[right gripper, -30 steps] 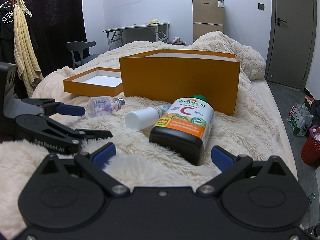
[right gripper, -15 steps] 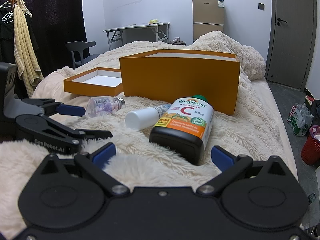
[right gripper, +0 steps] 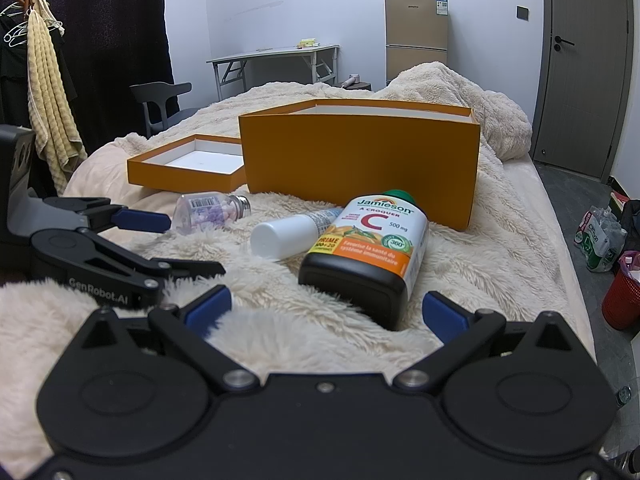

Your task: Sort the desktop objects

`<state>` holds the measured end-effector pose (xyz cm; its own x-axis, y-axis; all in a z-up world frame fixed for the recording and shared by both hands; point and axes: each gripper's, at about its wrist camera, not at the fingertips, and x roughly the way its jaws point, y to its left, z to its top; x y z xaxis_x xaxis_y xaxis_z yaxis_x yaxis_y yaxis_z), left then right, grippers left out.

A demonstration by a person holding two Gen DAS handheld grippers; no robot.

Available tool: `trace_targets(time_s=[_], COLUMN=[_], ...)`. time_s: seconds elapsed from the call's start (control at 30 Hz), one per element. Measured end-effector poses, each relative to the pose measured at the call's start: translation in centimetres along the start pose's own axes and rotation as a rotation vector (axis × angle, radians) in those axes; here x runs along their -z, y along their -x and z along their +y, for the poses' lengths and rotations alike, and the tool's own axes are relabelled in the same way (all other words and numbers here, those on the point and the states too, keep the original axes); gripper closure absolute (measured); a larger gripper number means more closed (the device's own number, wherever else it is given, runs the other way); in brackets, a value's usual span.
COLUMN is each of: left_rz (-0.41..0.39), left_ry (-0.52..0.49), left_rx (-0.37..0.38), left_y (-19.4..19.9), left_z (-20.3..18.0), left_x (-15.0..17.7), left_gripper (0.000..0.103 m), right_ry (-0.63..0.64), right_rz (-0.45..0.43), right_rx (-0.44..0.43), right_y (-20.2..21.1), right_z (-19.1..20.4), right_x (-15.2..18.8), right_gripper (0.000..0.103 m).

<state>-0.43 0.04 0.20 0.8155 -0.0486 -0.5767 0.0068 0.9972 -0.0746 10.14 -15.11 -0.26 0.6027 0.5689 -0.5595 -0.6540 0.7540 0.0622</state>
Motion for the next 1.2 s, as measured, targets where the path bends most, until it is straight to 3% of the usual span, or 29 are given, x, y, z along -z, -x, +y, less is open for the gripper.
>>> trace_targets(time_s=[0.87, 1.07, 1.2], left_rz=[0.005, 0.008, 0.008], left_ry=[0.007, 0.016, 0.018], left_rx=[0.012, 0.022, 0.024], left_y=[-0.5, -0.5, -0.6], left_z=[0.2, 0.5, 0.6], left_x=[0.0, 0.0, 0.0], left_gripper=[0.000, 0.000, 0.000], right_ry=[0.004, -0.019, 0.020], right_rz=[0.006, -0.028, -0.047], right_rx=[-0.017, -0.163, -0.098], right_y=[0.0, 1.1, -0.4], right_z=[-0.4, -3.2, -5.2], right_x=[-0.5, -3.7, -6.8], right_gripper=[0.000, 0.000, 0.000])
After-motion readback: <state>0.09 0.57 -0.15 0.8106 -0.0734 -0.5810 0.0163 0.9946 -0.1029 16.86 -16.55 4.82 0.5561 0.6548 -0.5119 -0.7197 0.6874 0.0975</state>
